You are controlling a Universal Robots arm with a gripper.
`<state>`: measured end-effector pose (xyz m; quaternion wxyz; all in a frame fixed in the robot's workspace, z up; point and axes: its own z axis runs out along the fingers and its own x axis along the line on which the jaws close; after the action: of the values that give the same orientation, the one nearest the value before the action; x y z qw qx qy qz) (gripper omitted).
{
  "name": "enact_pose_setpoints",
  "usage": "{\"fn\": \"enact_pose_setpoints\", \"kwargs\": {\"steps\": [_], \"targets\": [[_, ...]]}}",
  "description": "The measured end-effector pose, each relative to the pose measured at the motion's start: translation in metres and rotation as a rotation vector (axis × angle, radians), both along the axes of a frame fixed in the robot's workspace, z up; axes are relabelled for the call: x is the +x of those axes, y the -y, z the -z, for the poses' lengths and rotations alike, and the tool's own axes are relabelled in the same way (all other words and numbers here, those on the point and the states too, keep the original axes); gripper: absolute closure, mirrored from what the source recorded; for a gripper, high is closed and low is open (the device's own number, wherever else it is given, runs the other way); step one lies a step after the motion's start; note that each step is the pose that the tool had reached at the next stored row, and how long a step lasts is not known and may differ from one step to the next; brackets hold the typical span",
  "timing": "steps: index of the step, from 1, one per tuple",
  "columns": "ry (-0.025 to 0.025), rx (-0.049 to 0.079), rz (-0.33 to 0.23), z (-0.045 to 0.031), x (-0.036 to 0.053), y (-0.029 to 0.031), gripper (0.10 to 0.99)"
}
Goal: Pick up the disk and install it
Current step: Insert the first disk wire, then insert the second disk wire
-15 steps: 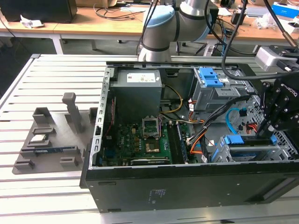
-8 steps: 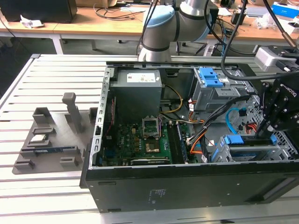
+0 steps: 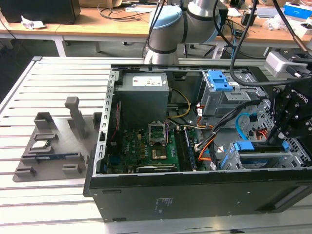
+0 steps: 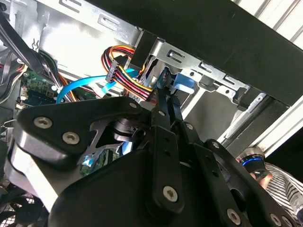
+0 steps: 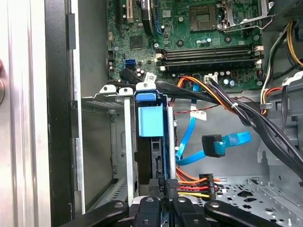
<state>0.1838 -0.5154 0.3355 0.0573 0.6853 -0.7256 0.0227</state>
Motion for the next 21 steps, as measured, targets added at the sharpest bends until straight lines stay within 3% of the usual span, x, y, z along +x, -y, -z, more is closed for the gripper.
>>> {"fn": "enact_pose_setpoints", "kwargs": {"steps": [3,4,6,7,10,11,13,15,21], "targets": [[-0.0001,0.001,0.000,0.0004,-0.0001,0.0000,0.914],[-0.0001,0.001,0.000,0.0003,-0.0001,0.0000,0.851],[-0.0001,0.000,0.000,-0.0027,-0.0001,0.0000,0.851],[0.0000,0.000,0.000,-0.0068,-0.0001,-0.0001,0.851],[0.0000,-0.003,0.000,-0.0305,-0.0001,-0.0041,0.863],[-0.0001,-0.003,0.000,-0.0343,-0.0001,-0.0049,0.863],[0.0000,-0.004,0.000,-0.0411,0.0000,-0.0065,0.980],[-0.0001,-0.004,0.000,-0.0450,-0.0001,-0.0073,0.980],[-0.0001,-0.004,0.000,-0.0456,-0.0001,-0.0073,0.980]]}}
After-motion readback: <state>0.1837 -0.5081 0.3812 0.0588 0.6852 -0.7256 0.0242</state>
